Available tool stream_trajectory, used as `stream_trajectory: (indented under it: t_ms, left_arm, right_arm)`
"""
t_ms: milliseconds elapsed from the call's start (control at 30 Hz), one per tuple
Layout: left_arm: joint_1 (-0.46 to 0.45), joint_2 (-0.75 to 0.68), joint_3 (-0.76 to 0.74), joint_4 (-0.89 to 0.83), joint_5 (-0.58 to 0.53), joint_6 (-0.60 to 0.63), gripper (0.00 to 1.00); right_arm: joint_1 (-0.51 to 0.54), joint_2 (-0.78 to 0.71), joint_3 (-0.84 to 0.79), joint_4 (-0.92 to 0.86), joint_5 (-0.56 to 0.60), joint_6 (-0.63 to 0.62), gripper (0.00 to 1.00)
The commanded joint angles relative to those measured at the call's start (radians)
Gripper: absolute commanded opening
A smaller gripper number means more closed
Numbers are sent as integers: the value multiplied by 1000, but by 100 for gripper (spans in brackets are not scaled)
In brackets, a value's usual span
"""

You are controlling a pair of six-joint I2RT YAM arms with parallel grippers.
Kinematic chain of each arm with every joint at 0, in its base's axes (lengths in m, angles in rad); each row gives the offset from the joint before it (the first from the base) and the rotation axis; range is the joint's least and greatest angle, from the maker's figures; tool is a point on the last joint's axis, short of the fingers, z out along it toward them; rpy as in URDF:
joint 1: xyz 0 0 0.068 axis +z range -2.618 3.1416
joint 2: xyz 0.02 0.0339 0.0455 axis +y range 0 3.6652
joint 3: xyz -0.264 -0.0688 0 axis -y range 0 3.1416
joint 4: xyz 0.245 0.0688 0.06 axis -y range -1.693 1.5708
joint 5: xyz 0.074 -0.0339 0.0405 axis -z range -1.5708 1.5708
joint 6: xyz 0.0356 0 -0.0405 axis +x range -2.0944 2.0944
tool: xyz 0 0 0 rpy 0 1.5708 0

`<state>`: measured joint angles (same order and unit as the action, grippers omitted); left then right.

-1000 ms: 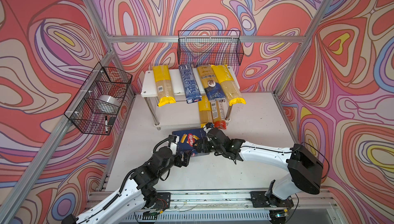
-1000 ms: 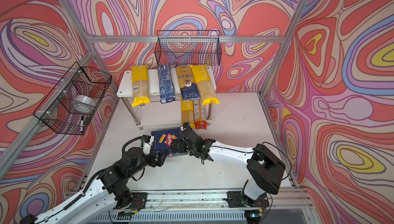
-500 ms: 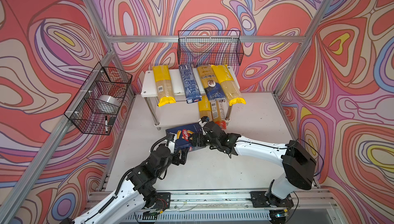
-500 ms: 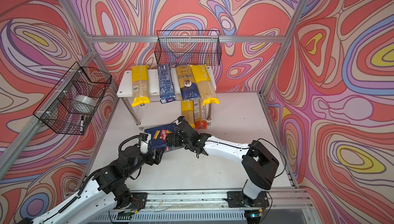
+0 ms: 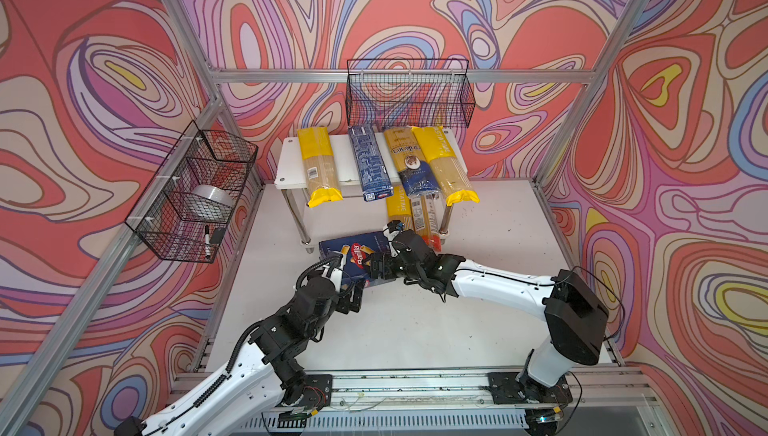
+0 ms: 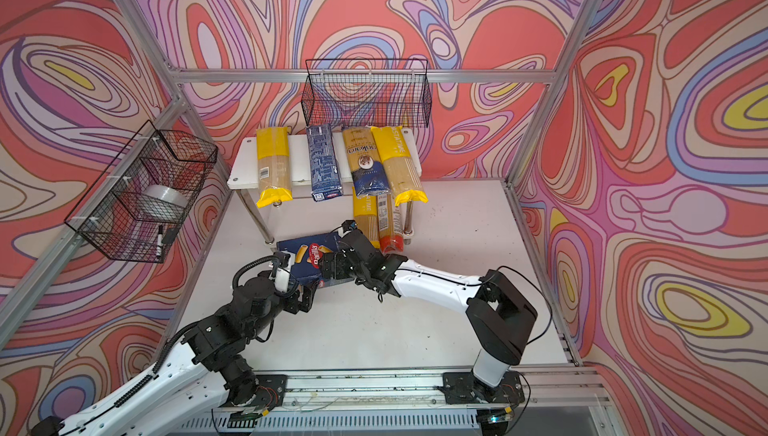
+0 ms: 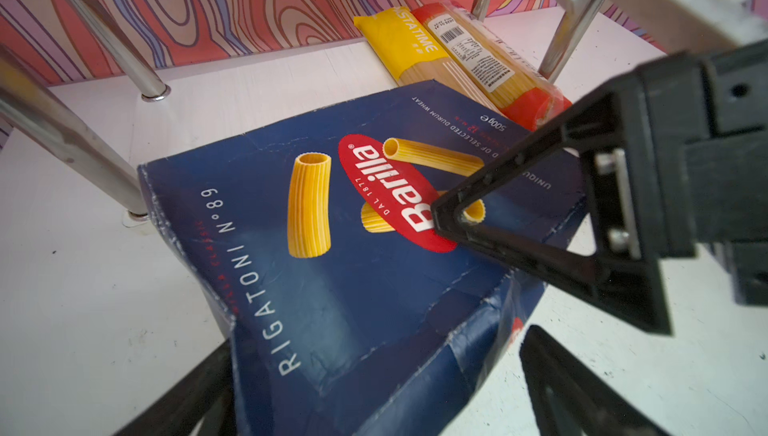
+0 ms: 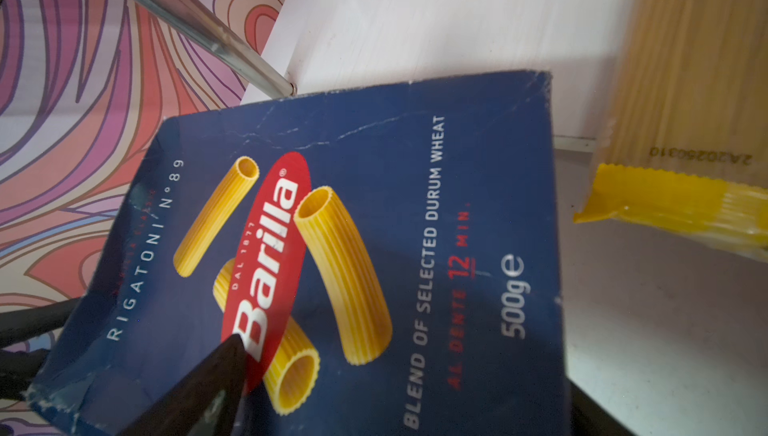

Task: Place and organize the pasta boxes and bags onto the shelf
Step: 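Carry the blue Barilla box with both grippers toward the lower shelf tier, then push the blue Barilla box with both grippers onto the lower shelf tier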

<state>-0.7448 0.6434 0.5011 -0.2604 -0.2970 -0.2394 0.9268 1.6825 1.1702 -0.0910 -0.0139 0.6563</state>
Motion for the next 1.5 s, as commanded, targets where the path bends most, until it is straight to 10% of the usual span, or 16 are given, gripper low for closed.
stream_trajectory:
  t_ms: [0, 1467]
  left_arm:
    - [-36, 28, 53, 281, 251, 79, 100]
    - [297, 341, 95, 575, 389, 50, 100]
  right_arm:
    - [76, 7, 106, 245, -251, -58, 98]
    - [40, 195, 340, 220, -172, -154, 98]
